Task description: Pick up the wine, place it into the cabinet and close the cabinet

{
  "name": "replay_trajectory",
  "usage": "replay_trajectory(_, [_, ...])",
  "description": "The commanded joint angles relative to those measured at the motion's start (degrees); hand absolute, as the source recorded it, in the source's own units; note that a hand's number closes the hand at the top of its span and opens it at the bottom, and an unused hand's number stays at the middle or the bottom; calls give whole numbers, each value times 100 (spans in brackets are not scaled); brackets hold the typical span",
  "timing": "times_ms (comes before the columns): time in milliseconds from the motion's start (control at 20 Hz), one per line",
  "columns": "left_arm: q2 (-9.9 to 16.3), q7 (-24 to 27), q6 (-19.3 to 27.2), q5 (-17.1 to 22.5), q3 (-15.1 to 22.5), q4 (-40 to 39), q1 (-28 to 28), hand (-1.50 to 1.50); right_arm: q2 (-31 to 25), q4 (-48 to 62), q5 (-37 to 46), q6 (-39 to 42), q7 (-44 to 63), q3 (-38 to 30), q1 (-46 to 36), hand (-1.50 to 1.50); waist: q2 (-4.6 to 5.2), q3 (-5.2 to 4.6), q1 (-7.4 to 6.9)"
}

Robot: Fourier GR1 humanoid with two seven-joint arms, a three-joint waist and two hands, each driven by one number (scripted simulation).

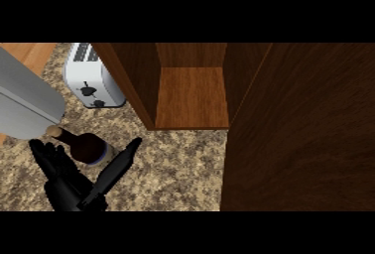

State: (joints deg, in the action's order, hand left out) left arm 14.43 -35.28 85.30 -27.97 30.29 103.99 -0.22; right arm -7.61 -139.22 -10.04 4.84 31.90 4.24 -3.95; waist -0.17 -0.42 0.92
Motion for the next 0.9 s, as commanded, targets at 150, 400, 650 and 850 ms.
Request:
replay_trajectory(150, [-106,431,61,482,-57,-135,-78,-150,-12,-572,-468,96,124,-113,287,-150,5,2,5])
replay_trajectory(400, [18,509,61,939,-127,-279,-282,-150,29,-581,-251,-13,250,-17,55,-150,9,-7,34])
replay_trajectory(650, [-136,927,60,1014,-60,-278,-121,-150,26,-556,-218,35,223,32,137,-150,-1,-19,52])
replay_trajectory(850, [-126,1194,60,1185,-122,-156,-205,-150,-8,-505,-355,23,273,-93,6,-150,1,-15,35])
